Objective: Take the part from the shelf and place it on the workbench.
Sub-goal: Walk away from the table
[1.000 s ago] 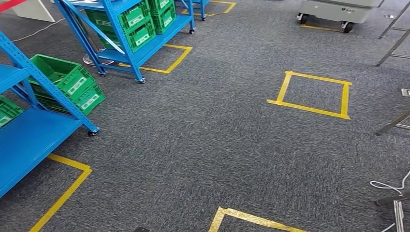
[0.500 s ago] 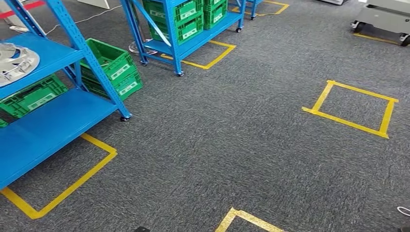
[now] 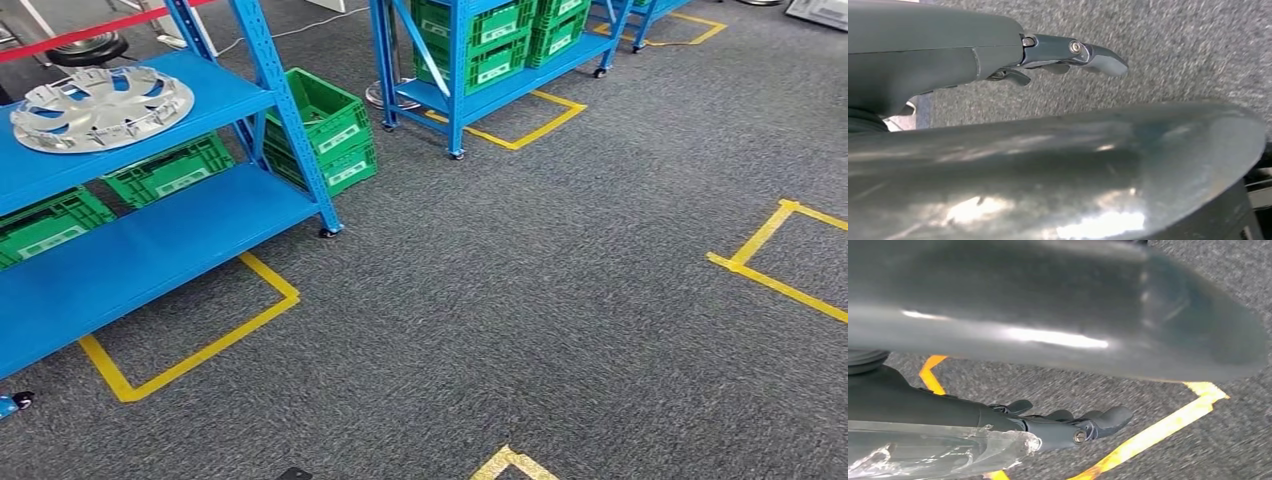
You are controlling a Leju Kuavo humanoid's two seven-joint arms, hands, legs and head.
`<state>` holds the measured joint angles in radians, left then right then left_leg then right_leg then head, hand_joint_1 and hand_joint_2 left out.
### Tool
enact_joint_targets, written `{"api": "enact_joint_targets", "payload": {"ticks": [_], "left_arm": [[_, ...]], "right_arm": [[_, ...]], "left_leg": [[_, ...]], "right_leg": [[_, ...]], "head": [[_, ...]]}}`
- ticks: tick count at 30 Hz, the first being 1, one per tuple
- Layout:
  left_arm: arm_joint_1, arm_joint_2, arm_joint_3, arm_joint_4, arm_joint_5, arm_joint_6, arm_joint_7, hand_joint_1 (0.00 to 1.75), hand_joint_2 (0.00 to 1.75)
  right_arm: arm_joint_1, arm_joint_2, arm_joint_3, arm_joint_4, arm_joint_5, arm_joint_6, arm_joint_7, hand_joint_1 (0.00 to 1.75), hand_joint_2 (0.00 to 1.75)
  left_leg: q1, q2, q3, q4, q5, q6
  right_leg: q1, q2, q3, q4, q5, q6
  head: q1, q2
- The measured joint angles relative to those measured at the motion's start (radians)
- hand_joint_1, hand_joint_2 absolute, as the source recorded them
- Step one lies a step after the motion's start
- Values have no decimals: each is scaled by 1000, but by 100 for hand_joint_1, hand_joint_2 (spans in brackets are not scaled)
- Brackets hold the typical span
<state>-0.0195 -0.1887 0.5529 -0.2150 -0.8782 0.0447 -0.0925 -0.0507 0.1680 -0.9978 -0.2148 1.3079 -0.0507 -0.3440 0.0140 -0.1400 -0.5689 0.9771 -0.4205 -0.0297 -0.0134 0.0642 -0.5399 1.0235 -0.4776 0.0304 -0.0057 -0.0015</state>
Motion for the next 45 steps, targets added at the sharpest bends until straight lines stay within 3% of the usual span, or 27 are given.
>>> {"api": "enact_joint_targets", "payload": {"ticks": [2,4,6,7,9,11,13,15,16,18,20,22,23,24,26,28,29,31,33,35,37,38,40,41,43,44,45], "left_arm": [[2,0,0,1,-1,0,-1,0,0],[-1,0,0,1,-1,0,-1,0,0],[-2,0,1,1,-1,1,-1,0,0],[-1,0,1,1,-2,2,0,0,0],[1,0,3,1,-2,5,2,0,0],[-1,1,4,1,-2,7,2,0,0],[-5,1,5,1,-3,9,2,0,0],[-5,1,7,1,-3,10,2,0,0],[-2,1,8,1,-3,10,2,0,0],[0,1,10,1,-3,10,2,0,0],[-2,0,11,1,-4,10,2,0,0],[-3,0,12,1,-4,10,0,0,0],[-2,0,12,1,-5,10,-2,0,0],[-2,0,13,1,-6,10,-3,0,0],[-3,0,15,1,-10,12,-4,0,0],[-5,0,17,1,-13,16,-6,0,0],[-5,0,17,1,-14,18,-8,0,0],[-1,1,20,1,-16,22,-11,0,0],[0,0,22,1,-18,25,-14,0,0],[-4,0,23,1,-20,27,-16,0,0],[-5,0,24,1,-21,30,-18,0,0],[-2,1,25,1,-22,31,-19,0,0],[2,1,26,1,-22,36,-20,0,0],[2,2,26,1,-23,37,-20,0,0],[-2,2,26,1,-23,39,-21,0,0],[-2,2,27,1,-24,40,-21,0,0],[-2,2,27,1,-24,41,-21,0,0]], "right_arm": [[-1,0,0,0,0,0,0,0,0],[1,0,0,0,1,0,0,0,0],[6,0,0,0,2,0,0,0,0],[6,0,0,0,3,0,0,0,0],[4,0,0,0,4,0,0,0,0],[1,0,0,0,5,0,0,0,0],[1,0,0,0,5,0,0,0,0],[-1,0,0,0,5,0,0,0,0],[-2,0,0,0,5,-1,0,0,0],[-5,0,0,-1,5,-1,0,0,0],[-2,0,0,-1,5,-1,0,0,0],[3,0,0,-1,5,-1,0,0,0],[4,0,0,-1,5,-1,1,0,0],[4,0,0,-1,5,-1,1,0,0],[4,0,0,-1,5,-1,0,0,0],[3,0,0,0,5,-1,0,0,0],[3,0,0,0,5,-1,0,0,0],[1,1,0,0,5,-1,0,0,0],[1,1,0,0,5,-1,0,0,0],[5,1,0,0,5,-2,0,0,0],[9,1,-1,0,5,-2,0,0,0],[10,1,-1,0,5,-1,0,0,0],[9,1,-1,0,5,-1,0,0,0],[8,2,-1,0,5,-1,0,0,0],[7,2,-1,0,5,-1,0,0,0],[7,1,-1,0,5,-1,0,0,0],[5,1,-1,0,5,-1,0,0,0]], "left_leg": [[-2,37,-16,28,-21,-8],[-7,100,-69,137,-85,-11],[-7,123,-131,266,-139,-12],[-7,126,-142,293,-141,-10],[-10,135,-102,228,-92,-3],[-22,183,-24,88,-36,10],[-31,217,13,12,-20,21],[-32,197,11,4,-20,29],[-30,184,12,1,-18,32],[-21,161,15,-4,-12,41],[-17,135,13,-4,-10,45],[-16,105,12,-4,-9,46],[-15,89,13,-3,-9,45],[-14,73,14,-2,-9,43],[-13,43,14,3,-10,35],[-12,20,7,7,-10,23],[-10,9,2,8,-8,16],[-7,1,-5,7,-5,4],[-10,50,-29,50,-32,-6],[-13,111,-94,172,-91,-11],[-13,126,-157,286,-122,-11],[-13,128,-163,296,-110,-8],[-19,145,-117,208,-44,4],[-26,173,-81,140,-17,13],[-40,218,-28,42,-8,29],[-43,223,-18,21,-20,33],[-41,210,-12,12,-28,38]], "right_leg": [[1,-24,-2,-2,4,-15],[5,-54,-4,-3,4,-25],[11,-88,-7,-3,3,-29],[13,-104,-7,-3,2,-30],[17,-132,-5,-3,1,-31],[21,-156,-1,-1,-3,-28],[27,-179,2,-1,-8,-21],[29,-203,8,-4,-11,-13],[28,-199,9,-2,-15,-7],[24,-145,-10,50,-50,6],[18,-83,-71,178,-112,16],[16,-70,-123,275,-138,19],[14,-67,-124,269,-121,20],[12,-62,-107,224,-87,21],[1,-14,-46,87,-19,25],[-5,31,-13,13,0,21],[-4,36,-10,8,-4,14],[-1,11,-7,7,-2,-3],[-2,-17,-5,3,0,-18],[3,-48,-2,2,-7,-27],[8,-83,2,2,-17,-31],[10,-99,7,1,-23,-31],[12,-128,22,1,-37,-30],[14,-143,33,0,-46,-27],[19,-169,52,-6,-65,-17],[21,-180,66,-8,-68,-9],[21,-189,80,-12,-69,-1]], "head": [[-6,0],[-15,0],[-18,0],[-18,0],[-18,0],[-19,0],[-18,0],[-18,0],[-17,0],[-11,0],[-4,0],[-2,0],[-2,0],[-2,0],[-1,0],[-1,0],[-1,0],[-2,0],[-9,0],[-17,0],[-19,0],[-19,0],[-19,0],[-20,0],[-20,0],[-21,0],[-21,0]]}}
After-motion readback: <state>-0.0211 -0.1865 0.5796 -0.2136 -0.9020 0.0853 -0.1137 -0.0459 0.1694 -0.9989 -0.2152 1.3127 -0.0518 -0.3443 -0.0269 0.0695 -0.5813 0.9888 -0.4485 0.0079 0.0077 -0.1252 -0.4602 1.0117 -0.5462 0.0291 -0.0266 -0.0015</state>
